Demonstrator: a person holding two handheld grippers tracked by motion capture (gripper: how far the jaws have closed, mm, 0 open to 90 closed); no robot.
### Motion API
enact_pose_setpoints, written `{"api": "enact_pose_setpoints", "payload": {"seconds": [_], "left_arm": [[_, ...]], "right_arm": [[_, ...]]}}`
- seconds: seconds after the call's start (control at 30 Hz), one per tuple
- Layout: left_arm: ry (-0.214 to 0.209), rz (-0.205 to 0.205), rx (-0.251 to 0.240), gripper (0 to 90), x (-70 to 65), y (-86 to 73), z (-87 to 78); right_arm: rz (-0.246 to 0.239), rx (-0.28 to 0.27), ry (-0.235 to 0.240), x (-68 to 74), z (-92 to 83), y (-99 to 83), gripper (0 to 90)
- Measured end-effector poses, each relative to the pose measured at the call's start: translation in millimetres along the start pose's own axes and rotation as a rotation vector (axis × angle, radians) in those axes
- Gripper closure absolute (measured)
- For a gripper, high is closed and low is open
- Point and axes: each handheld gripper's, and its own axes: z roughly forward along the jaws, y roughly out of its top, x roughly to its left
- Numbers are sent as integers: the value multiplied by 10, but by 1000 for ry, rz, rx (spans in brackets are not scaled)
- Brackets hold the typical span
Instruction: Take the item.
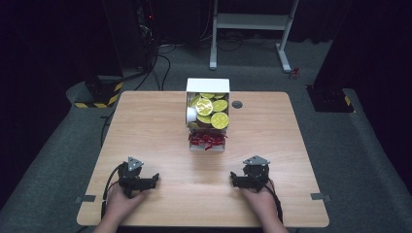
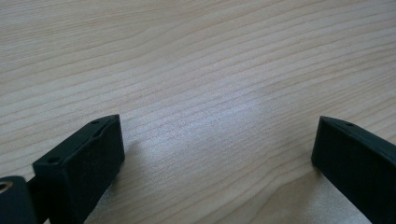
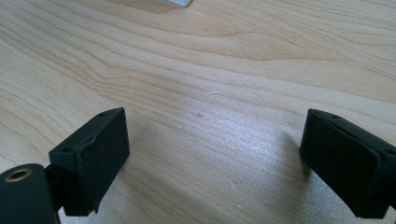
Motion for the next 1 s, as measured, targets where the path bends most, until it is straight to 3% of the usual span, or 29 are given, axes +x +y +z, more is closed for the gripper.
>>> {"api": "enact_pose_setpoints", "payload": {"seconds": [0.83, 1.0], "left_arm": [[0, 6, 5, 29, 4, 1, -3], [1, 9, 5, 29, 7, 2, -4]], "right_arm": [[-5, -17, 2, -19, -45, 6, 126], [-34, -55, 4, 27, -123, 49, 134]]}}
